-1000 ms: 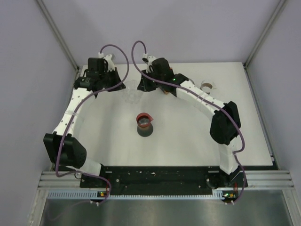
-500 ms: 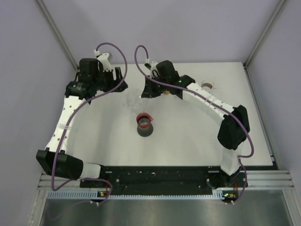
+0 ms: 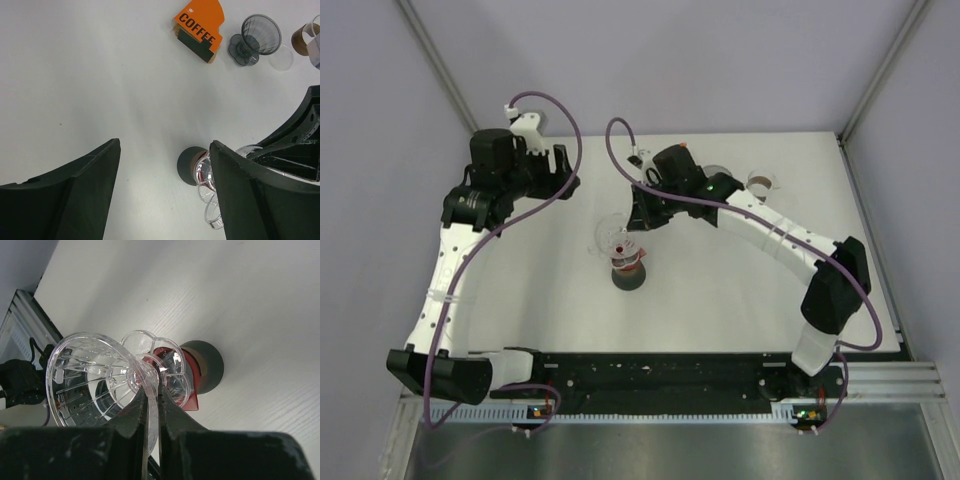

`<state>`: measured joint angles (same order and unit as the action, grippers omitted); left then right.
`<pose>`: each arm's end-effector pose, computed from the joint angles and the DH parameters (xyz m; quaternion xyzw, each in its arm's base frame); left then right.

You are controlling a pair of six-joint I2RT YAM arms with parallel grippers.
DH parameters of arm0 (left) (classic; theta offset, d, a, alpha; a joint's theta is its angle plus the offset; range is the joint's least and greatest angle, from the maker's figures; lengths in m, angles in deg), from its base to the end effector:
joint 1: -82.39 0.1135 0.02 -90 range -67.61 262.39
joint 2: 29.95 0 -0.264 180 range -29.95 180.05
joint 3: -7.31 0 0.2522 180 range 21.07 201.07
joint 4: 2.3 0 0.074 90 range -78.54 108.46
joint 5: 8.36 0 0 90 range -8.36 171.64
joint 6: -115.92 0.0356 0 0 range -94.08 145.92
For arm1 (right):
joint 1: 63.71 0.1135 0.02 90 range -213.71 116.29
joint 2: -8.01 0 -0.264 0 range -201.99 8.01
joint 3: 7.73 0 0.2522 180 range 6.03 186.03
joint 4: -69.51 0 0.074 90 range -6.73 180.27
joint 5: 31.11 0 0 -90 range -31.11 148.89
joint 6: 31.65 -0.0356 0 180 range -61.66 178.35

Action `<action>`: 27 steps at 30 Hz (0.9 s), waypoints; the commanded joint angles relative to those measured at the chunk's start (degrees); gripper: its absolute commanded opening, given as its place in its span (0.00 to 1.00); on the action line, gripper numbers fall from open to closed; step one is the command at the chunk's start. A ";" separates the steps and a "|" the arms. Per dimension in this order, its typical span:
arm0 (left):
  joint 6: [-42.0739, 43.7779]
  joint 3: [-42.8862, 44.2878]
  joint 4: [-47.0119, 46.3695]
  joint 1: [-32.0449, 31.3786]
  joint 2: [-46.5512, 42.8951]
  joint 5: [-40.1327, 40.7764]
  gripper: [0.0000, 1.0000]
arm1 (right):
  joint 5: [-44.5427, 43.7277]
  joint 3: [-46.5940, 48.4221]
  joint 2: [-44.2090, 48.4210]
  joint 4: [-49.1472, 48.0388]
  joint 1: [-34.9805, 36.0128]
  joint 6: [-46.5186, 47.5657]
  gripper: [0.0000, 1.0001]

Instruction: Place the coffee filter in the dripper

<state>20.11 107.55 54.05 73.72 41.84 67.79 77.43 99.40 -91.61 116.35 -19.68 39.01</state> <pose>0.2510 -0.0469 0.4336 0.0834 0.8487 -0.1670 0.4949 0.2779 0.2844 0.3385 -0.2580 0.8567 0.3457 0.2829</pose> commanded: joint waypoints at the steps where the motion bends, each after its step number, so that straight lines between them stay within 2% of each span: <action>1: 0.53 -0.78 -1.72 0.23 -0.07 -0.13 0.77 | -2.81 1.91 -0.84 1.36 1.93 0.87 0.00; 13: 0.97 -1.75 -1.81 0.23 -0.95 -0.57 0.76 | -6.68 5.25 -4.10 4.45 2.37 2.46 0.00; 16: 1.23 -1.93 -1.81 0.23 -1.21 -0.22 0.76 | -7.47 6.39 -4.10 5.06 2.37 2.63 0.14; 19: 1.50 -2.01 -1.81 0.23 -1.39 -0.13 0.76 | -8.26 7.01 -3.84 5.59 2.29 2.98 0.37; 23: 1.67 -2.10 -1.81 0.23 -1.39 -0.30 0.76 | -7.21 8.32 -3.22 6.03 2.29 3.86 0.56; 27: 2.11 -2.28 -1.63 0.23 -1.30 -0.74 0.76 | -4.14 9.99 -1.99 5.94 0.01 5.09 0.64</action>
<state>21.36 105.47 54.07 73.72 41.82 67.57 70.85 104.93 -95.67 123.08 -18.06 42.40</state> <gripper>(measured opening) 0.759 0.622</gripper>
